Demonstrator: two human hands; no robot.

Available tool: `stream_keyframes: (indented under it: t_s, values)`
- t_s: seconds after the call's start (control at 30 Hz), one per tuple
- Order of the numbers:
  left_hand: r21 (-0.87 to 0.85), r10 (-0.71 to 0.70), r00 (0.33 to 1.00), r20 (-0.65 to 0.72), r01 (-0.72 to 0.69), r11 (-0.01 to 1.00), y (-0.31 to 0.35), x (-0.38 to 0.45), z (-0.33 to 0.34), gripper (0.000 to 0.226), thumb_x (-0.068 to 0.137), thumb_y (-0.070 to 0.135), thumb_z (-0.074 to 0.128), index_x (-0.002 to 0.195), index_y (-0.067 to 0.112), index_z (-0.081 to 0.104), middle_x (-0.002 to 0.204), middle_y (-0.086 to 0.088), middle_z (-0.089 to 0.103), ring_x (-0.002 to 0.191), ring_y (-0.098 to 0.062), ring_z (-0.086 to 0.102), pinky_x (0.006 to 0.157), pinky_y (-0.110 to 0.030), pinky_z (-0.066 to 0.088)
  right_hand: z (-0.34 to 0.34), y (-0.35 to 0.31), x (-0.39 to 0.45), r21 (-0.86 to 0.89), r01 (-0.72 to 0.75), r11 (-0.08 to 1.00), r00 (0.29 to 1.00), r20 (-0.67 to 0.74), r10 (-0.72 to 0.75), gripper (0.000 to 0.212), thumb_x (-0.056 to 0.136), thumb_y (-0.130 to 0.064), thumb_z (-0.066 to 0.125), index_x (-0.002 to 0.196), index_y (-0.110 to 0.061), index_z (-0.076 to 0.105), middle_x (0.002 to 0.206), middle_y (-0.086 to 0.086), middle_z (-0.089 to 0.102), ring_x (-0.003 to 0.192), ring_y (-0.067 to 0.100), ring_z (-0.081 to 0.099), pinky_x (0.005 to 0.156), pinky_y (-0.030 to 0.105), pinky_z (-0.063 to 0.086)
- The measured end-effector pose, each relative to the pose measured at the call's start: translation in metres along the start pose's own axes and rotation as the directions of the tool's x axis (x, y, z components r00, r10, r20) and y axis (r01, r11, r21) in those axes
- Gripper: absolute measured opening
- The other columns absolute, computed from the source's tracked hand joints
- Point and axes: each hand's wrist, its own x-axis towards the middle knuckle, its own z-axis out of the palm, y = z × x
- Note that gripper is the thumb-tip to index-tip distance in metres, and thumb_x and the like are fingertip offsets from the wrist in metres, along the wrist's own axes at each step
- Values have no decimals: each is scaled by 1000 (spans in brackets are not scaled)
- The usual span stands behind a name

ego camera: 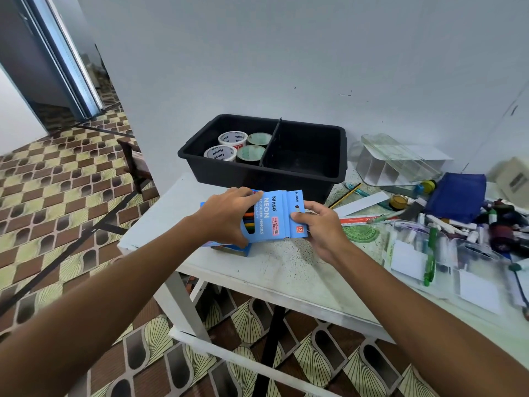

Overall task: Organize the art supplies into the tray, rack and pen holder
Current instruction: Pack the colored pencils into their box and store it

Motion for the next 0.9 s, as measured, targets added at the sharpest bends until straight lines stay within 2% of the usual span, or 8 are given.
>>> stream_keyframes:
  t_s: [0.17,0.3,0.4,0.53,0.63,0.73,0.83,0.9]
  values:
    - [13,-4,999,-40,4,1000,3,3,0,105,66,44,81,149,19,23,138,-2,41,121,-17,41,94,-37,48,4,-2,0,-30,14,999,996,-86,-16,13,85,-8,70,92,-7,60,96,10,72,83,23,72,70,34,60]
    - [-47,-57,994,-92,53,997,8,6,-2,103,68,49,79,148,17,23,136,-4,41,119,-18,42,95,-36,45,5,-7,-6,34,17,999,999,28,-18,10,94,-21,59,99,-13,62,95,9,69,86,21,66,72,35,56]
    - [-113,-114,981,-157,97,989,15,10,-4,101,68,52,78,147,15,26,133,-4,43,117,-17,42,94,-35,41,3,-14,-9,99,25,995,993,111,-36,28,89,-9,65,115,-10,56,104,13,68,86,25,68,77,42,59]
    - [-311,-196,967,-165,137,940,21,22,-8,104,66,55,79,147,16,26,127,0,42,117,-14,38,95,-29,41,-3,-32,1,115,84,990,995,43,-90,26,86,-3,67,110,-9,58,100,11,70,78,21,70,66,35,59]
    - [-523,-267,954,-138,159,837,24,32,-19,110,58,61,78,147,18,30,119,7,42,112,-9,44,96,-26,43,-12,-54,15,162,74,984,997,20,-78,21,87,-4,66,107,-7,59,94,13,71,69,18,68,58,29,56]
    - [-732,-239,971,-13,154,664,23,43,-33,94,67,45,84,145,26,35,113,12,57,94,1,63,88,-24,54,-24,-78,32,170,83,982,996,9,-85,22,88,-5,66,108,-9,59,86,9,72,62,15,66,52,25,52]
    - [-876,-135,974,184,225,428,19,59,-40,96,73,26,82,149,33,24,119,-1,65,100,-17,68,90,-44,54,-32,-98,49,213,97,972,995,-53,-88,31,88,-8,67,115,-11,53,79,6,70,54,10,64,48,24,50]
    - [-922,-113,972,205,230,311,19,70,-42,96,77,7,77,150,31,20,123,-10,64,105,-27,67,89,-50,54,-35,-106,57,239,115,964,991,-87,-97,35,91,-11,64,121,-14,46,78,5,67,50,7,61,48,23,49]
